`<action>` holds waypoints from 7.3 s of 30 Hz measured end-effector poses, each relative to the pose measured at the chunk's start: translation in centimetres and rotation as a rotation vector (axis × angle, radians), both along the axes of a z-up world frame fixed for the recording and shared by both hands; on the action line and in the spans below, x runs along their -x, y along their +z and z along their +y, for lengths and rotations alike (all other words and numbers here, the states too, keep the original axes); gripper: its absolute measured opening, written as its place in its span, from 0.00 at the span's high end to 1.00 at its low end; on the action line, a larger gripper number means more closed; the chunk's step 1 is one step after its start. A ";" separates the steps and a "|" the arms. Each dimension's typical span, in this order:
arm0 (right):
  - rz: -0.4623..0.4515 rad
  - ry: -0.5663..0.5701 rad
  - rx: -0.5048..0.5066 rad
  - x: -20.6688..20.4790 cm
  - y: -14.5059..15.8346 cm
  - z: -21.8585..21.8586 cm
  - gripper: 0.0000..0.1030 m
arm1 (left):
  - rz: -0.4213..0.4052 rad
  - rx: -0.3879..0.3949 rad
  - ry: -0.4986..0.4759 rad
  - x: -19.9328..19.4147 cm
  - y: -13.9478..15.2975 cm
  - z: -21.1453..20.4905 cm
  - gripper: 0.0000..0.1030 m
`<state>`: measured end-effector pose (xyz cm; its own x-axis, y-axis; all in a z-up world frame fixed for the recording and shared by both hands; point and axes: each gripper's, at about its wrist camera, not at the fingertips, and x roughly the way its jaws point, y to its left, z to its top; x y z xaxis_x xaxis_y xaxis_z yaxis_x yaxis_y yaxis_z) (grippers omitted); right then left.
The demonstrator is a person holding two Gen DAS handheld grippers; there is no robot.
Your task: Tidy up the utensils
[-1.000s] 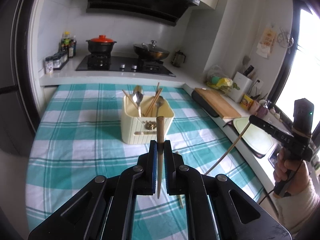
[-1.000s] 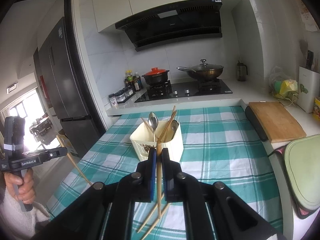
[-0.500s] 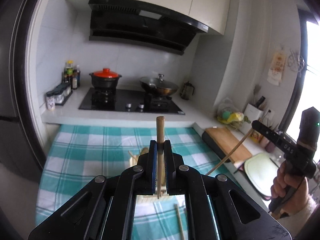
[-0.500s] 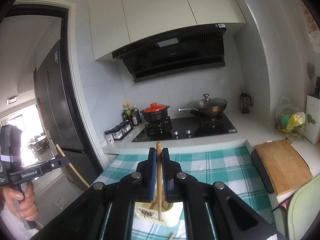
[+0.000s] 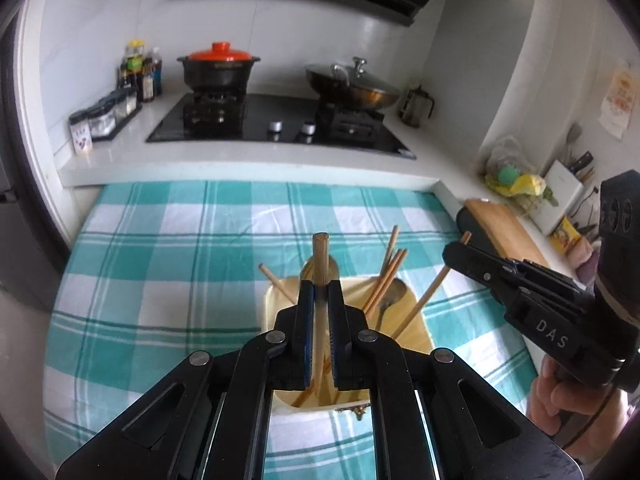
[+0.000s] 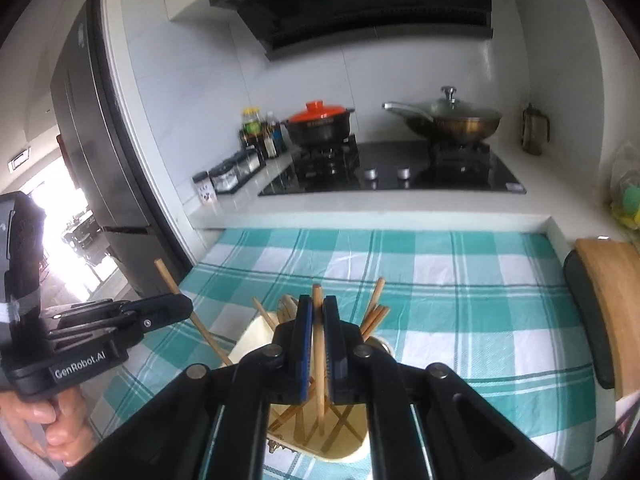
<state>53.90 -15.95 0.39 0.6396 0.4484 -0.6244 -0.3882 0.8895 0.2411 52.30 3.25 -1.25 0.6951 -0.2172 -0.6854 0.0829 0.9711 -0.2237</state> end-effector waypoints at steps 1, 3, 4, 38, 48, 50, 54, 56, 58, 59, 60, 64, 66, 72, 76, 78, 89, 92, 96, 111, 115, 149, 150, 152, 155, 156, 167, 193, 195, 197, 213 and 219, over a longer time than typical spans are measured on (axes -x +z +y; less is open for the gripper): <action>0.018 0.008 -0.008 -0.6 -0.8 0.3 0.91 | 0.017 -0.006 0.009 -0.4 -0.9 -0.1 0.95; 0.050 0.015 0.001 -1.7 -2.3 0.7 0.91 | 0.043 -0.007 0.031 -0.9 -2.1 -0.1 0.89; 0.057 0.006 0.001 -1.8 -2.6 0.6 0.83 | 0.056 0.003 0.037 -0.9 -2.6 0.1 0.78; 0.196 -0.210 0.018 32.7 -14.7 -13.1 0.61 | 0.167 -0.087 -0.022 26.8 -12.2 -3.3 0.21; 0.204 -0.197 0.054 32.7 -15.9 -12.4 0.62 | 0.209 -0.105 -0.026 26.4 -14.1 -4.4 0.18; 0.201 -0.190 0.053 32.7 -15.9 -12.1 0.62 | 0.208 -0.091 -0.048 25.5 -14.3 -5.0 0.18; 0.199 -0.183 0.053 32.7 -16.0 -11.7 0.62 | 0.203 -0.125 -0.113 22.4 -14.2 -7.6 0.18; 0.205 -0.184 0.050 32.8 -16.1 -11.7 0.62 | 0.201 -0.154 -0.135 20.6 -14.4 -9.0 0.18; 0.208 -0.187 0.051 32.9 -16.1 -11.8 0.62 | 0.206 -0.163 -0.167 18.8 -14.7 -10.3 0.18; 0.208 -0.187 0.052 32.9 -16.1 -11.8 0.62 | 0.206 -0.170 -0.174 17.9 -15.0 -10.8 0.18; 0.208 -0.189 0.055 33.0 -16.1 -11.8 0.62 | 0.206 -0.182 -0.176 17.2 -15.2 -11.3 0.18; 0.199 -0.195 0.067 33.4 -15.9 -12.1 0.62 | 0.216 -0.258 -0.175 15.3 -16.9 -12.9 0.22; 0.193 -0.200 0.075 33.5 -15.7 -12.3 0.62 | 0.215 -0.303 -0.177 15.2 -17.7 -13.4 0.26; 0.185 -0.203 0.092 33.5 -15.7 -12.0 0.62 | 0.185 -0.283 -0.225 16.7 -18.2 -13.4 0.96; 0.182 -0.193 0.093 33.4 -15.7 -11.3 0.62 | 0.188 -0.263 -0.149 18.8 -18.0 -11.2 0.96; 0.187 -0.184 0.094 33.4 -15.8 -10.8 0.62 | 0.203 -0.244 -0.069 20.2 -17.9 -9.0 0.96; 0.205 -0.123 0.132 29.9 -16.3 -4.9 0.62 | 0.275 -0.088 0.179 27.8 -18.0 -0.3 0.73; 0.242 -0.099 0.177 28.3 -17.6 -3.1 0.62 | 0.264 -0.077 0.195 28.0 -17.7 0.2 0.52; 0.184 -0.070 0.296 29.0 -18.3 -1.8 0.65 | 0.267 -0.056 0.183 28.3 -17.3 1.0 0.51; 0.244 -0.148 0.371 34.0 -16.8 -7.1 0.87 | 0.244 -0.072 0.180 28.4 -16.6 3.1 0.42; 0.235 -0.117 0.303 32.8 -15.3 -7.3 0.61 | 0.239 -0.091 0.173 27.5 -16.1 3.7 0.36; 0.290 -0.003 0.336 14.7 -18.4 -2.0 0.93 | 0.352 -0.215 0.005 16.7 -18.5 1.6 0.80; 0.292 -0.005 0.332 14.2 -18.4 -1.9 0.94 | 0.356 -0.209 0.007 16.4 -18.5 1.8 0.92; 0.294 -0.009 0.296 14.0 -18.1 -2.0 0.94 | 0.348 -0.189 0.016 16.2 -18.4 2.0 0.95; 0.243 -0.008 0.234 15.4 -15.8 -2.5 0.94 | 0.295 -0.151 0.033 17.0 -16.5 2.5 0.95; 0.220 -0.007 0.208 16.1 -14.6 -2.8 0.94 | 0.265 -0.131 0.034 17.6 -15.5 2.7 0.95; -0.084 0.014 0.046 24.5 -0.9 -5.7 0.94 | -0.053 -0.008 -0.011 23.9 -1.9 2.9 0.95; -0.222 0.024 0.004 2.6 5.1 1.6 0.94 | -0.182 -0.016 0.025 3.5 8.3 -0.2 0.96; -0.114 0.038 0.047 0.7 2.2 2.3 0.94 | -0.120 -0.024 0.020 1.7 5.9 -0.6 0.96; -0.025 0.051 0.069 -0.8 -0.4 2.7 0.94 | -0.075 -0.033 0.027 0.2 3.8 -0.9 0.95; -0.055 -0.058 0.043 8.3 0.6 -1.6 0.37 | -0.186 -0.237 0.173 11.0 1.5 -1.0 0.01; -0.138 -0.073 0.065 18.5 3.0 -2.3 0.21 | -0.288 -0.193 0.221 19.4 1.6 -2.0 0.00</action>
